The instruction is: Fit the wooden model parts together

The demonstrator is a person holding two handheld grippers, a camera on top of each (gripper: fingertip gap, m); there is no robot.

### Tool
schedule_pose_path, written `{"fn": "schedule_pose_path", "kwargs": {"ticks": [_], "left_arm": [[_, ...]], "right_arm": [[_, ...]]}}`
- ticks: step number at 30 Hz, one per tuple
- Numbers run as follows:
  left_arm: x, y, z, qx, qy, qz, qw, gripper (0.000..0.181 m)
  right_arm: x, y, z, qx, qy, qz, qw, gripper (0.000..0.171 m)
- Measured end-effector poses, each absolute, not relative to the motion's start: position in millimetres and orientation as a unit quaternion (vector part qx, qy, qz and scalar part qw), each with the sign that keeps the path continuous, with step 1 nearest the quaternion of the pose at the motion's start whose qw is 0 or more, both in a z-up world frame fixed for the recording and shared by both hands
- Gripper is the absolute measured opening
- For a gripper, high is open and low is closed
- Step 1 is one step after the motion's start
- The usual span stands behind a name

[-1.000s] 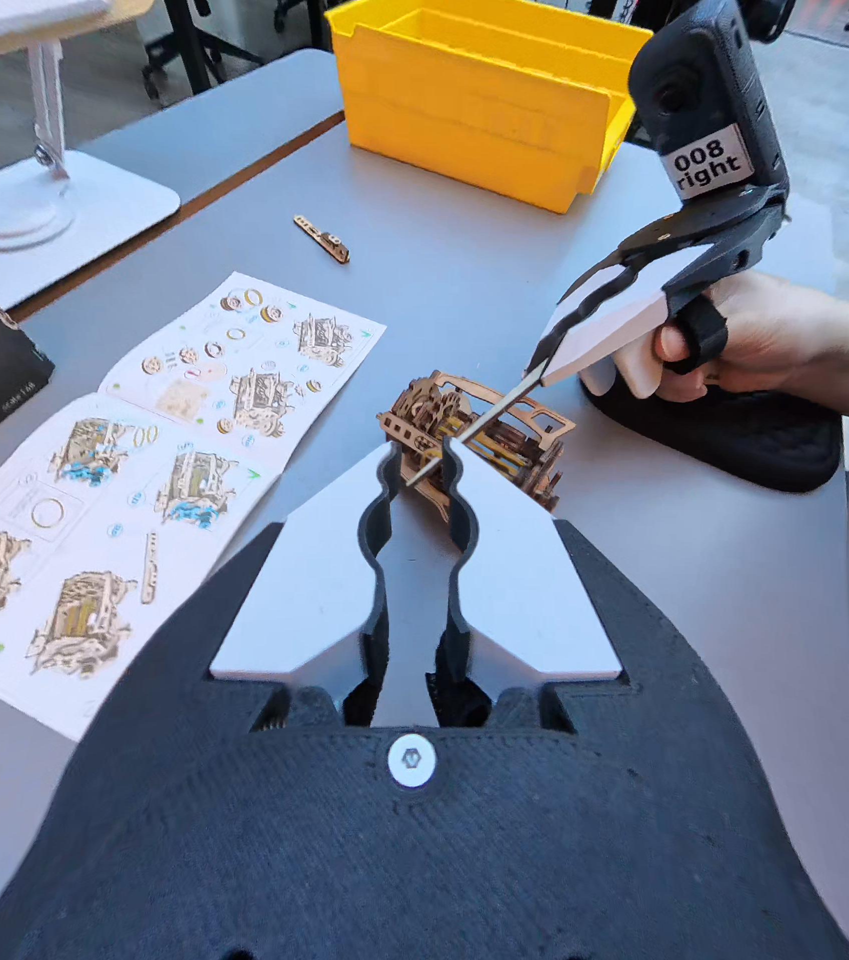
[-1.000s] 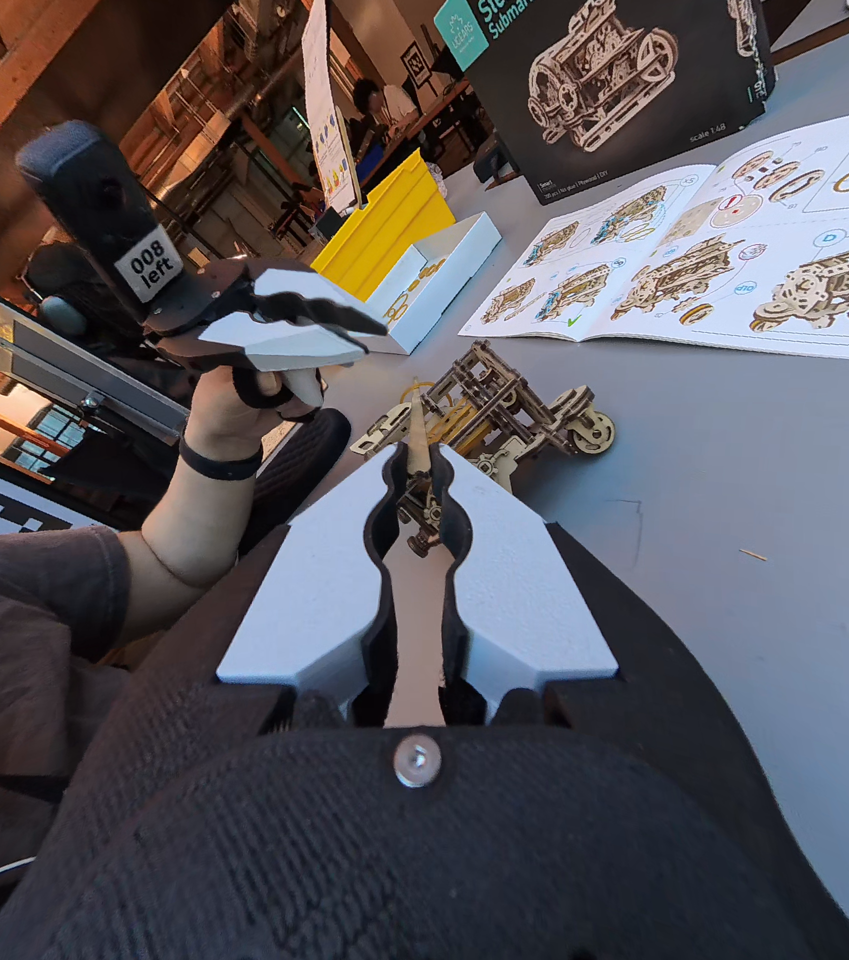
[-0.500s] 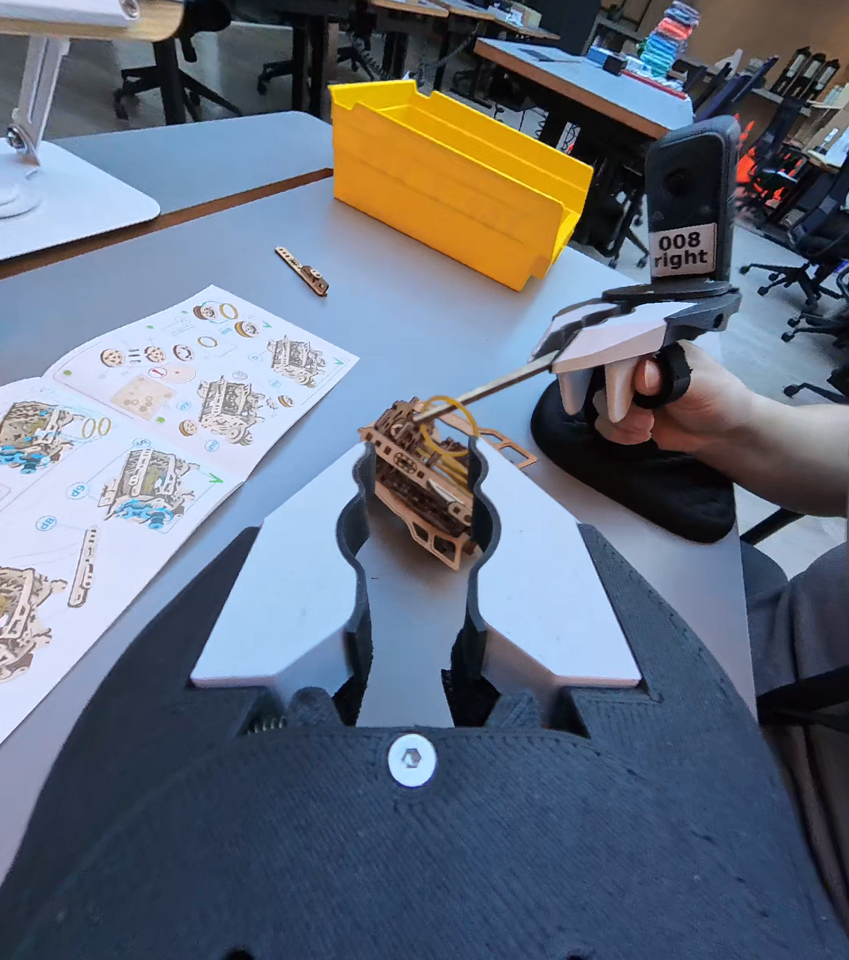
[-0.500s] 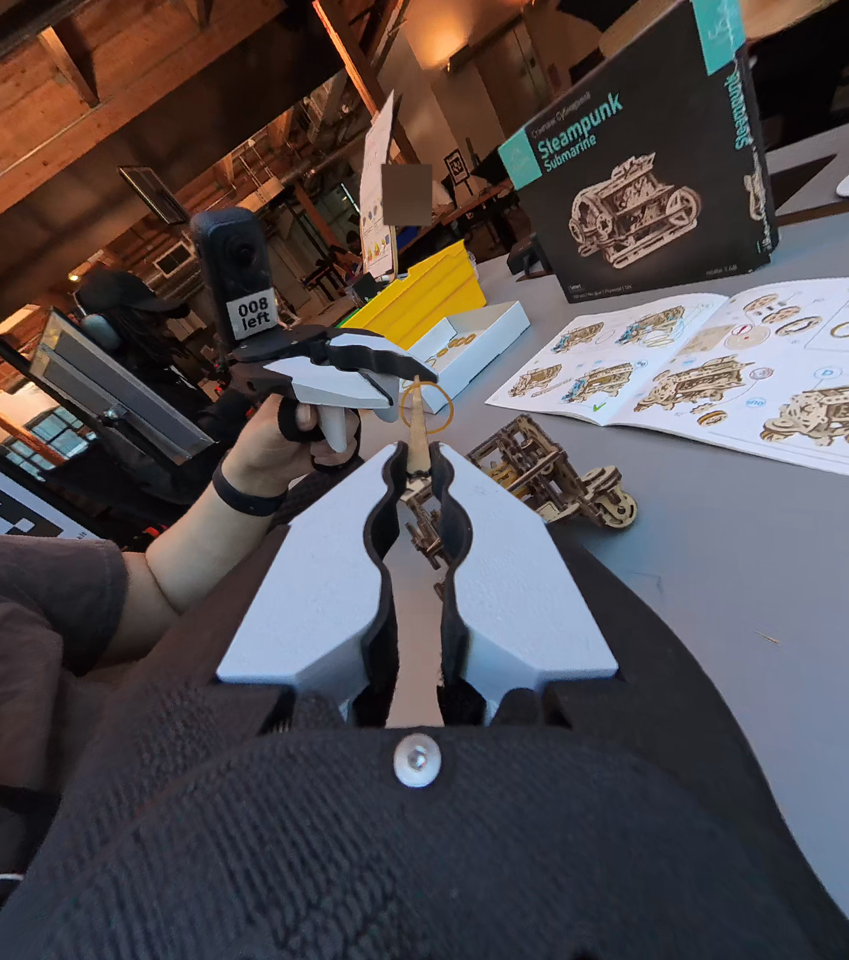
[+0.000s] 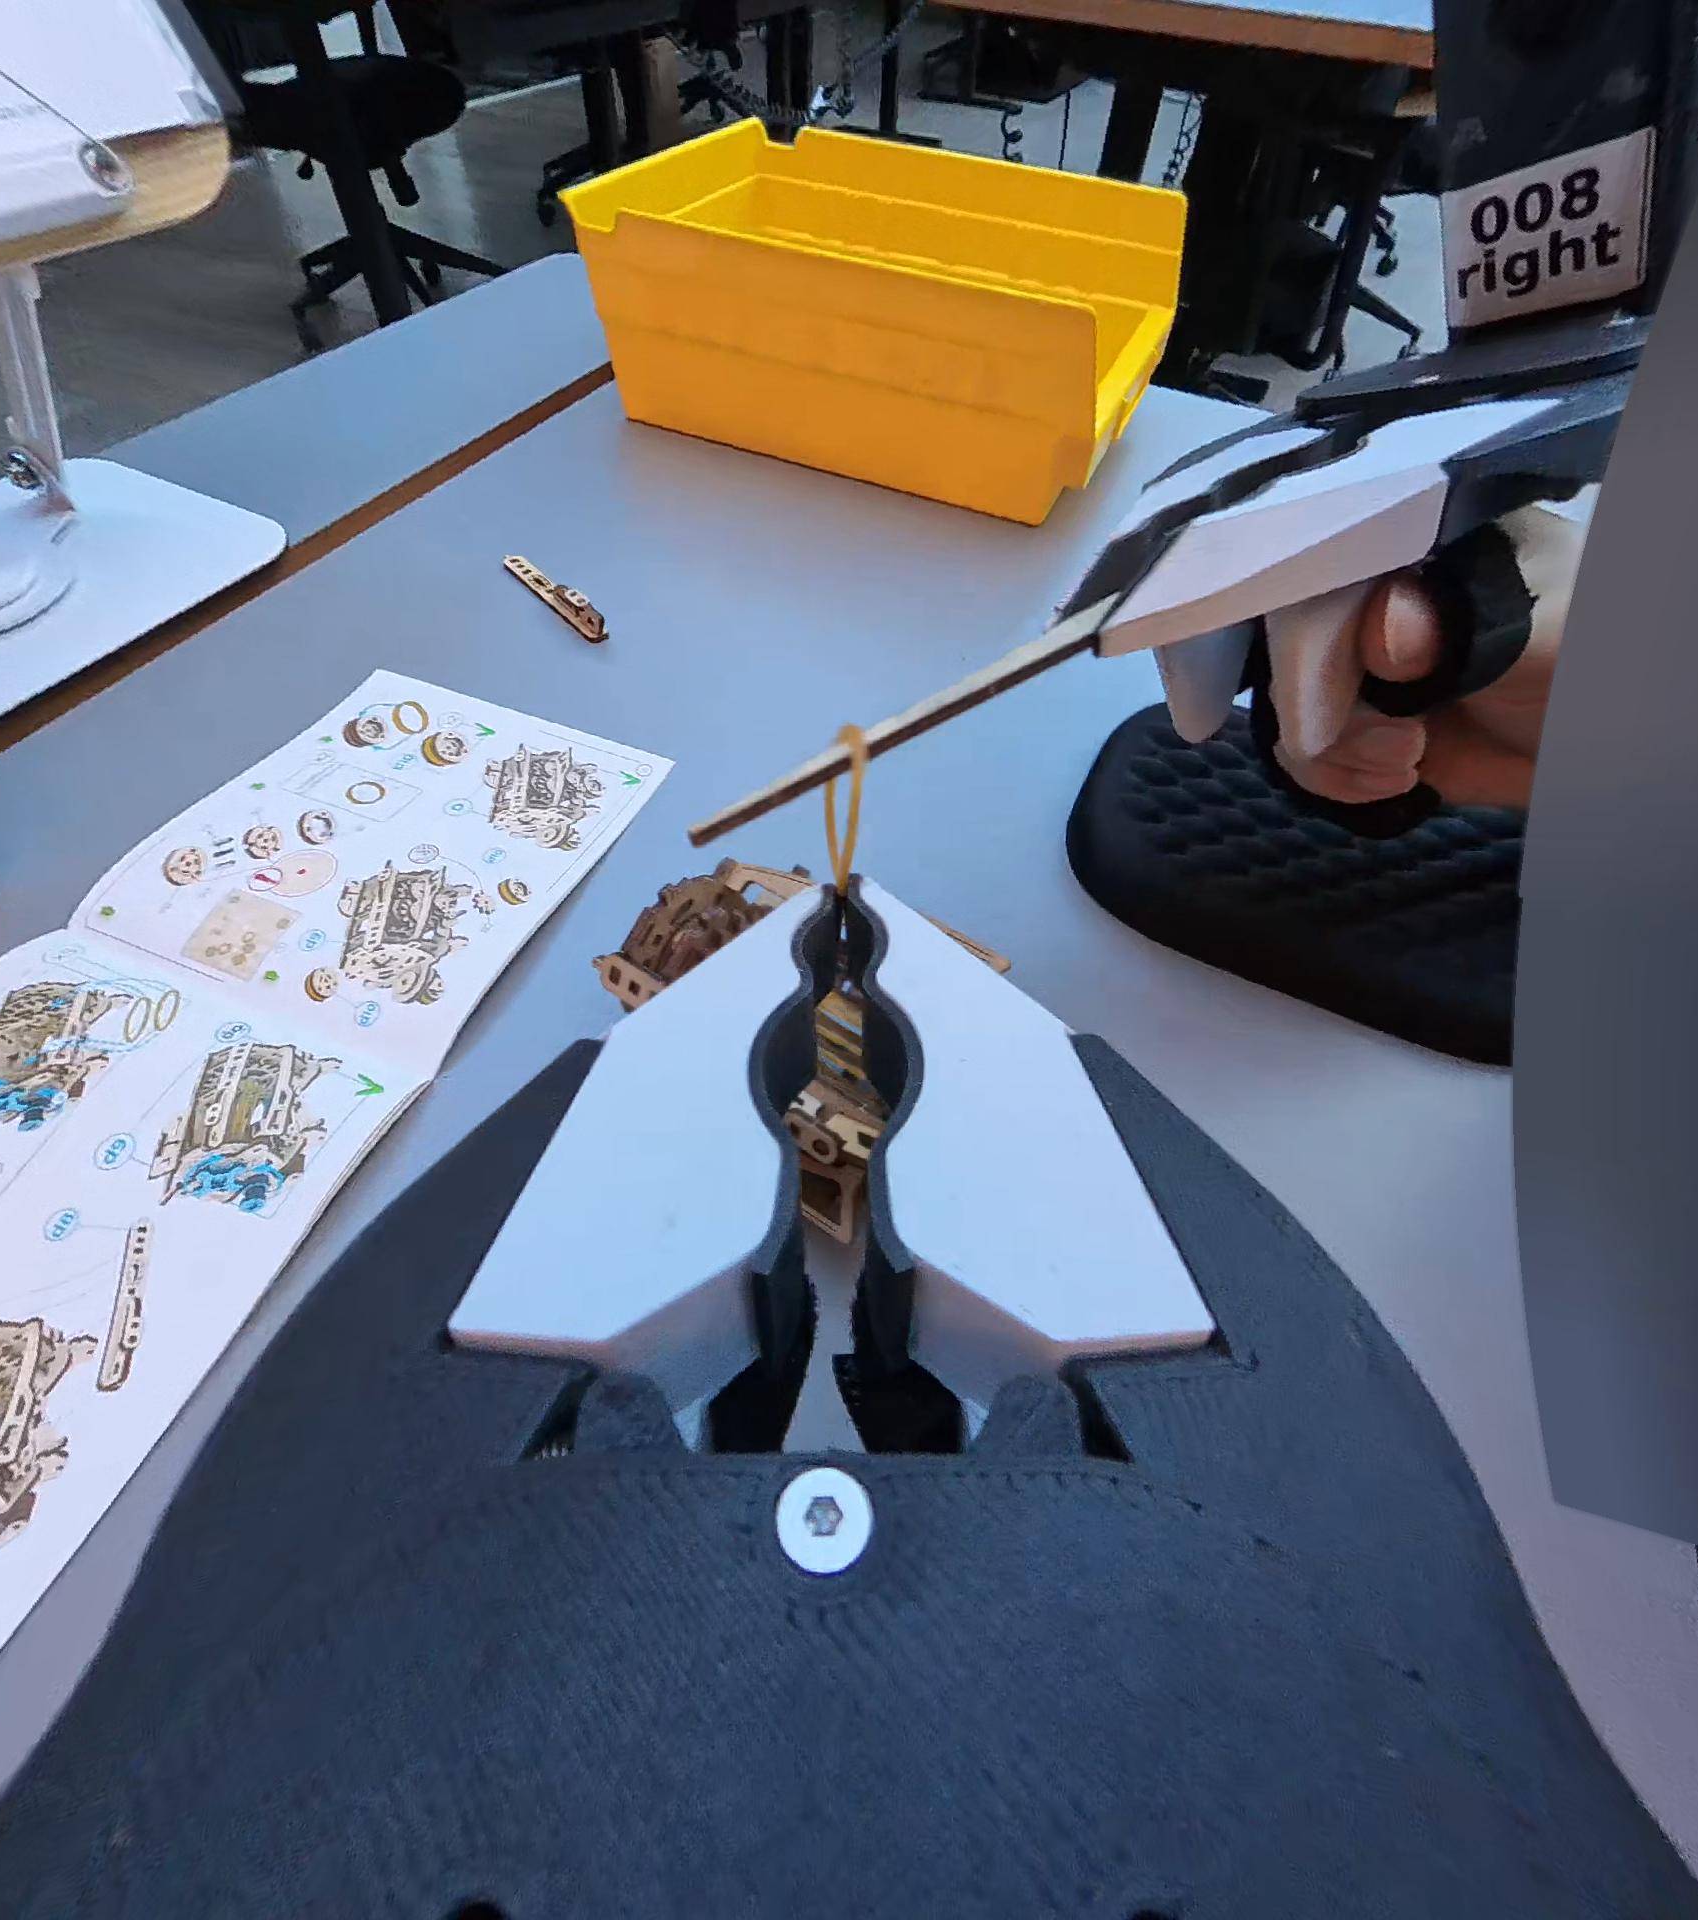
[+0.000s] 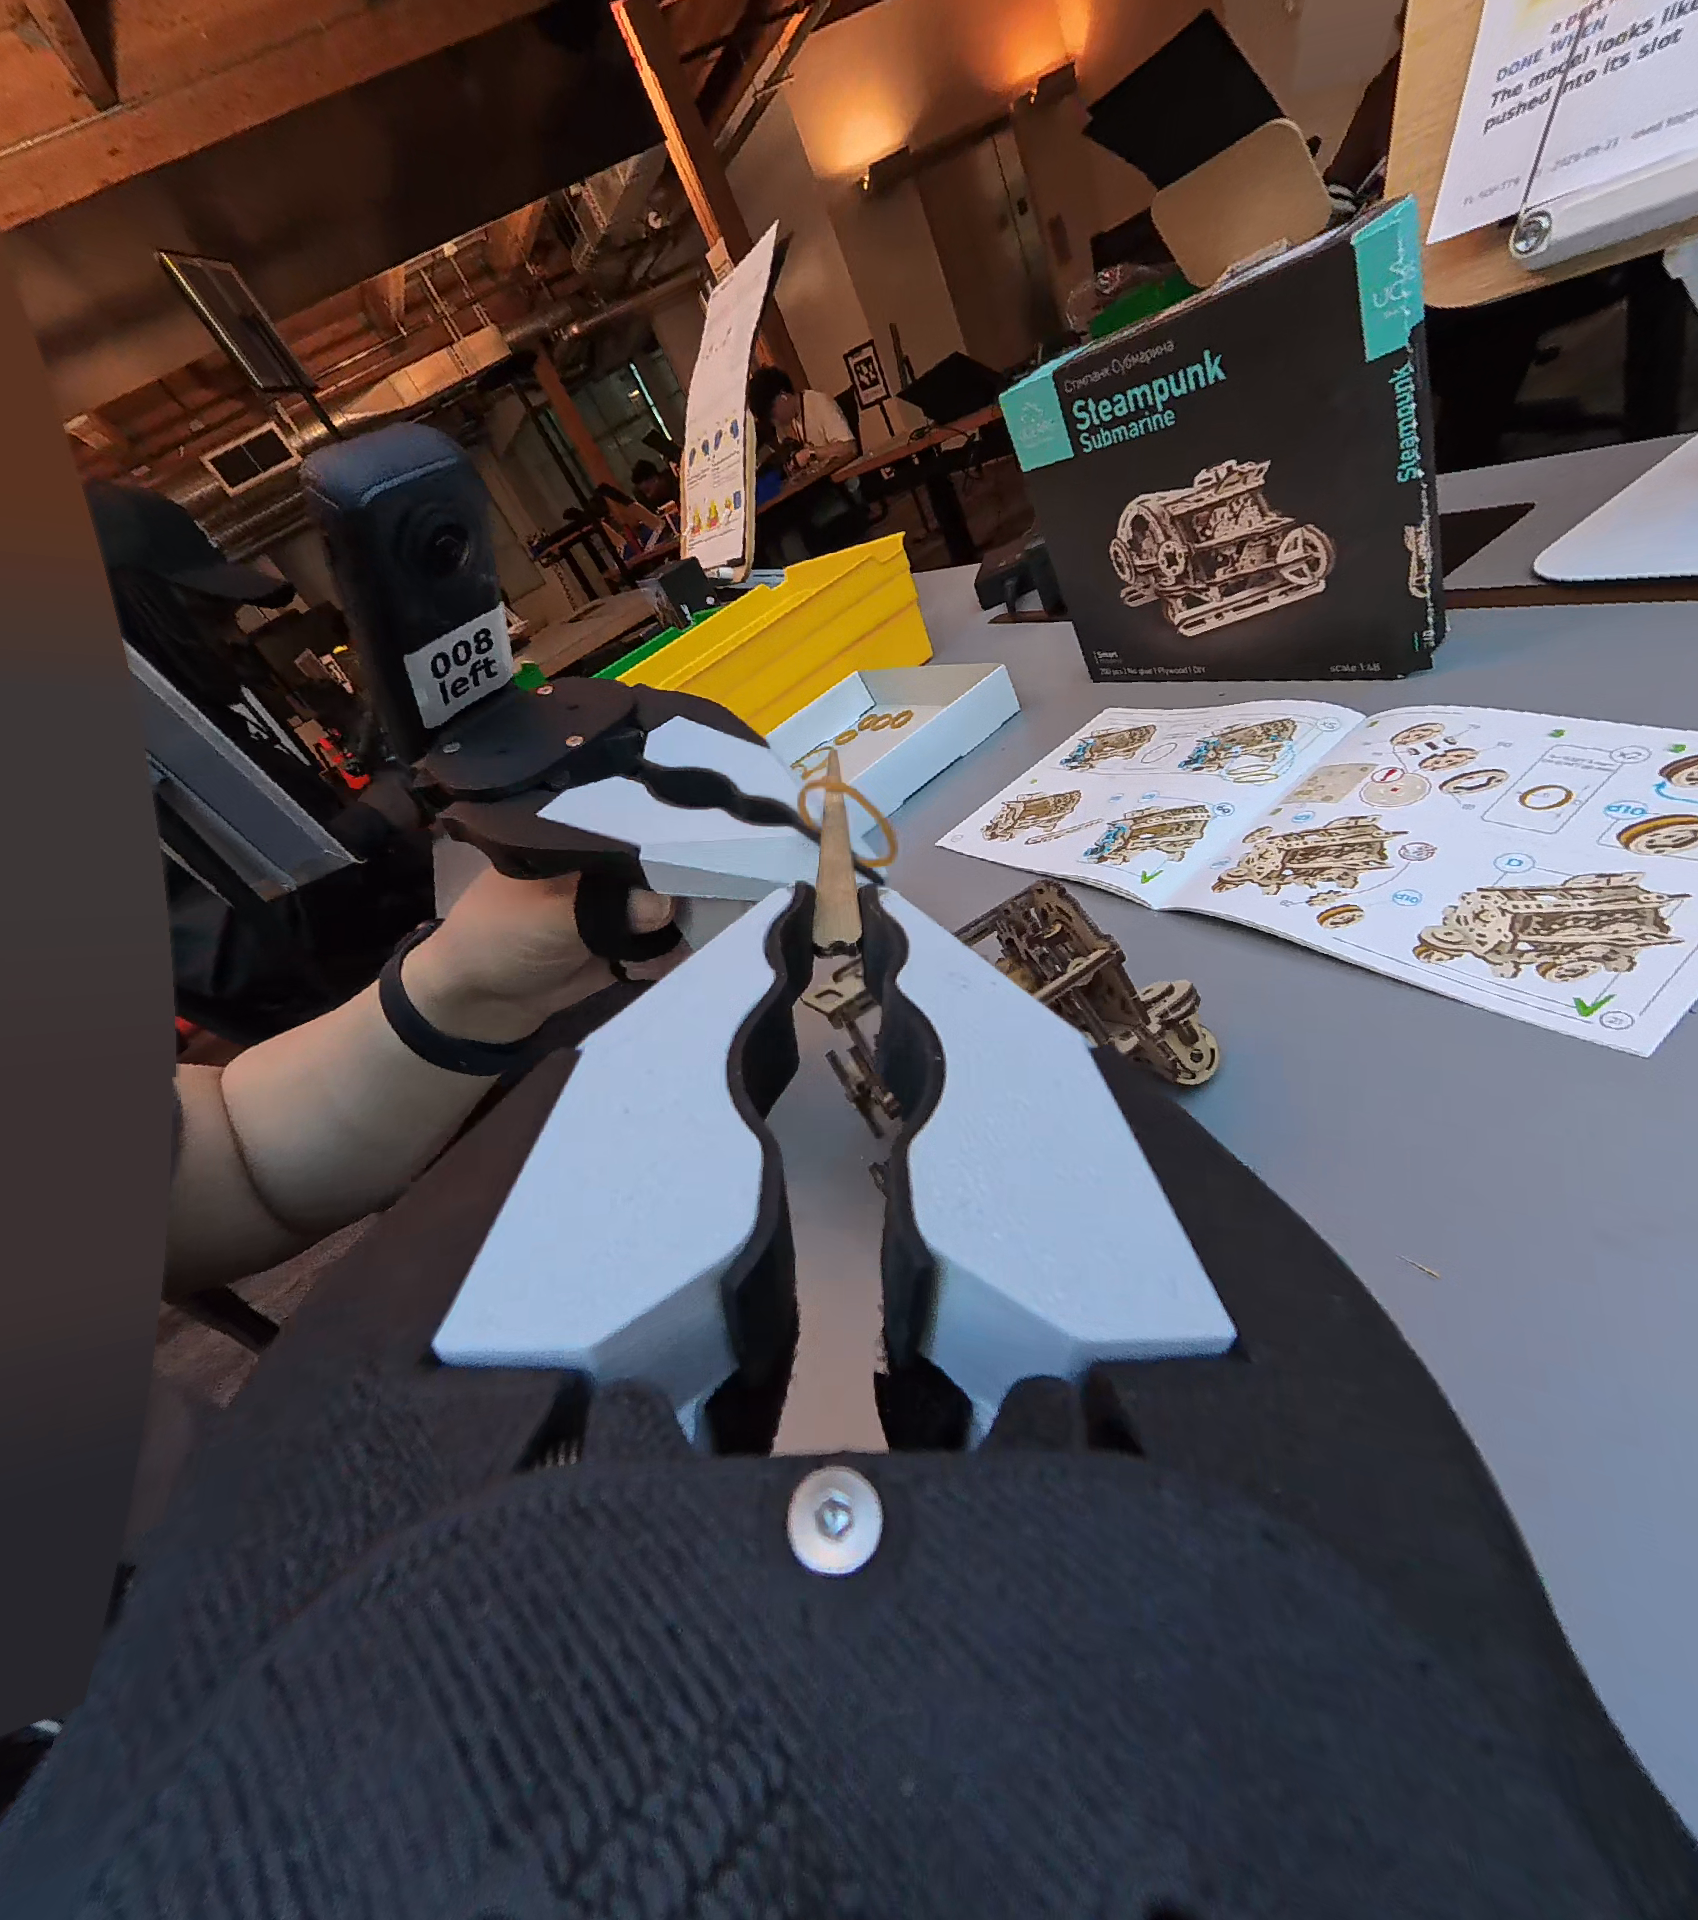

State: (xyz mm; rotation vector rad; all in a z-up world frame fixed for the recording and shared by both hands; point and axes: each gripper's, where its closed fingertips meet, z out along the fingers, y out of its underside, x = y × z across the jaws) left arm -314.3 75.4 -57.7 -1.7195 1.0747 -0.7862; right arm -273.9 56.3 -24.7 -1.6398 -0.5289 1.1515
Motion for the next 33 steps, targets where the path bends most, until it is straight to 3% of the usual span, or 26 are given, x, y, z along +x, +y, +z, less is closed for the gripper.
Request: {"fn": "schedule_pose_path", "kwargs": {"ticks": [10,18,33], "left_arm": [[-318.8,64.1,-69.6,-0.768,0.383,-0.369,0.358,0.0],[-328.0,69.6,-62.5,-0.788,0.301,-0.467,0.265,0.0],[-327.7,66.8,-83.8,-0.832,0.256,-0.465,0.163,0.0]], "right_arm": [[-268.7,51.3,-40.8,-0.742,-0.319,0.356,0.471,0.007],[-270.2,65.8,-23.5,-0.746,-0.434,0.246,0.441,0.007],[-276.5,80.0,-34.6,-0.762,-0.535,0.219,0.294,0.007]]}}
